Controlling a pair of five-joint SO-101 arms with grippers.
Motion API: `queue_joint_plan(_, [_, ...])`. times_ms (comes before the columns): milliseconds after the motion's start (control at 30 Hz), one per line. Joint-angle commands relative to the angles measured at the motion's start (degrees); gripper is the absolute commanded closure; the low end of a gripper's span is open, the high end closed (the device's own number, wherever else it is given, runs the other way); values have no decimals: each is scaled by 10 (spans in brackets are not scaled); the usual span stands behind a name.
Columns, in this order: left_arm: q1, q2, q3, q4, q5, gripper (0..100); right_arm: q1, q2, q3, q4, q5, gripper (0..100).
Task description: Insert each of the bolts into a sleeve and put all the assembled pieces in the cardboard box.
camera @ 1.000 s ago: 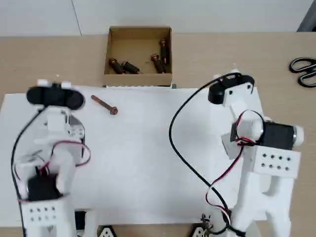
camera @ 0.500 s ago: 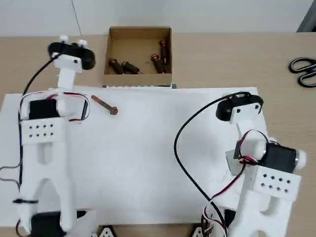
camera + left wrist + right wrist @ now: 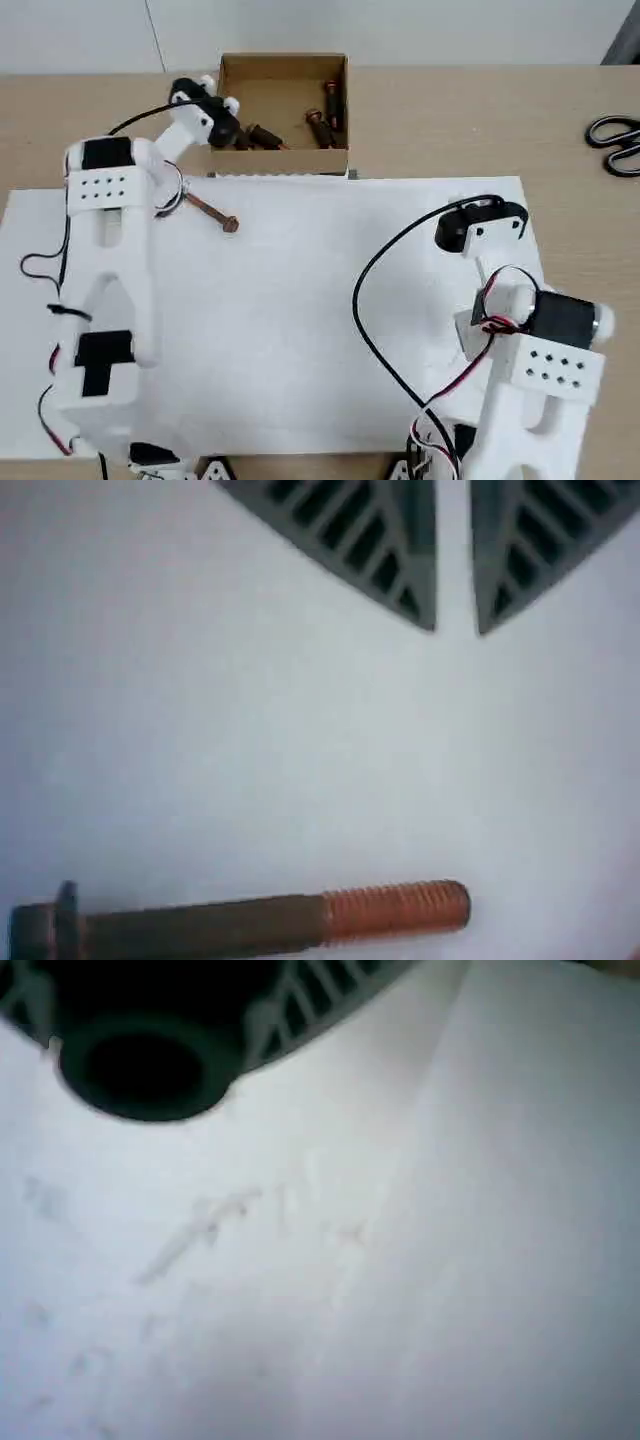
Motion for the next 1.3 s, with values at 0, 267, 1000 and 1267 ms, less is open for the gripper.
queue_joint_plan(0, [4, 18, -60, 8, -105, 904, 6, -10, -4, -16, -4, 995])
queue_joint_plan(267, [18, 71, -87, 50, -290, 877, 6, -11, -4, -15, -4, 995])
queue_joint_plan(1000, [73, 126, -115, 16, -419, 852, 6, -14, 28, -14, -3, 995])
queue_joint_plan(1267, [69, 228, -192, -16, -419, 852, 6, -14, 28, -15, -3, 995])
